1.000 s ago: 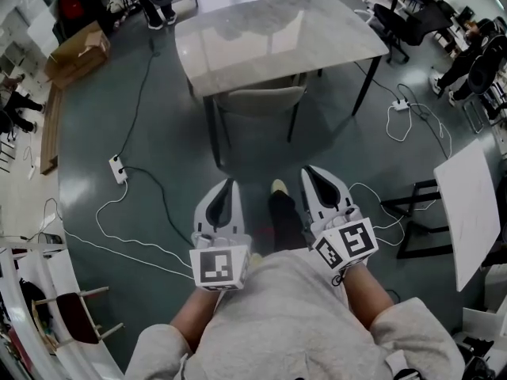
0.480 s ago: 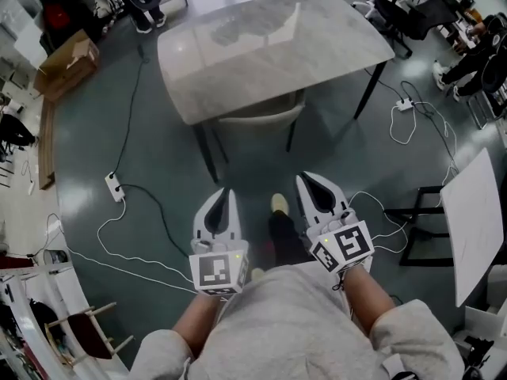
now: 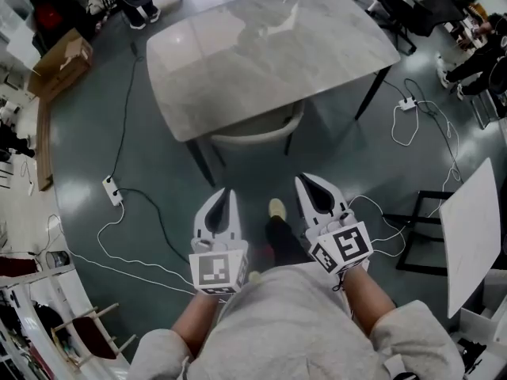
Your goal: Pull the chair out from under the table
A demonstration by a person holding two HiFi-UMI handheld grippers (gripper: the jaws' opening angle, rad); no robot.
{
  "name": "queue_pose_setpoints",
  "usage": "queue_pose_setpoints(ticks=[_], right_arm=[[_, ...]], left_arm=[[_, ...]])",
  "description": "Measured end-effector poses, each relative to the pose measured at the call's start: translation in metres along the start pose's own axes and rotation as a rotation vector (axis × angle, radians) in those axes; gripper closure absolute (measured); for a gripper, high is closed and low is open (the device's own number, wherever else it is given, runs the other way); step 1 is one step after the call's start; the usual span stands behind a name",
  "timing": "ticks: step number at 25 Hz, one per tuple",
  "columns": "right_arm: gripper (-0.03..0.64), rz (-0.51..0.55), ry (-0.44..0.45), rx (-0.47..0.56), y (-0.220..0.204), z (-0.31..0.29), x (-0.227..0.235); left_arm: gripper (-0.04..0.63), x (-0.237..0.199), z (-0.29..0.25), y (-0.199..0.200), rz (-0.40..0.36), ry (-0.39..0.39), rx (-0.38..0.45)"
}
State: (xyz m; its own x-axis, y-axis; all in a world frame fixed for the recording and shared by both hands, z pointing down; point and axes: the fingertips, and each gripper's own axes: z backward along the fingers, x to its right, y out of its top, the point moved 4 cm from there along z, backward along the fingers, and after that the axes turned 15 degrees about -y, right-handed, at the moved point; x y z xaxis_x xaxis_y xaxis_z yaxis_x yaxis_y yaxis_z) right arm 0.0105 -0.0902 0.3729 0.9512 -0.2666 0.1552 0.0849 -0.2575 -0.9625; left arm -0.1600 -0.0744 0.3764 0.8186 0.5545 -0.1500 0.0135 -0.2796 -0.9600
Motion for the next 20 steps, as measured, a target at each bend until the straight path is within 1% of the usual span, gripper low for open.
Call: queue_pose_setpoints(ticks=[5,11,16,20], right_arm=[[0.592,-0.014,0.012,-0.018,0.010,-0.034,0.027],[0.592,-0.011,0.063,-0.047,0.019,-0.073,0.054],[0.592,0.008,0.112,-0.037,0.030,-0.103,0.061],[0.592,0.004,0.132,-0.040,0.036,-0.122,0.071]], left_arm=[[0.581,-0.009,-0.040,0.010,0.016,0.013,-0.025],[0.581,-0.008,-0.086,0.023,0.027,0.024,-0.035],[0.581,-0.023,-0.108,0.030,0.024,0.063,-0.054],[0.582,-0.030,-0.120,0.034,0.019,0.090,-0.073]])
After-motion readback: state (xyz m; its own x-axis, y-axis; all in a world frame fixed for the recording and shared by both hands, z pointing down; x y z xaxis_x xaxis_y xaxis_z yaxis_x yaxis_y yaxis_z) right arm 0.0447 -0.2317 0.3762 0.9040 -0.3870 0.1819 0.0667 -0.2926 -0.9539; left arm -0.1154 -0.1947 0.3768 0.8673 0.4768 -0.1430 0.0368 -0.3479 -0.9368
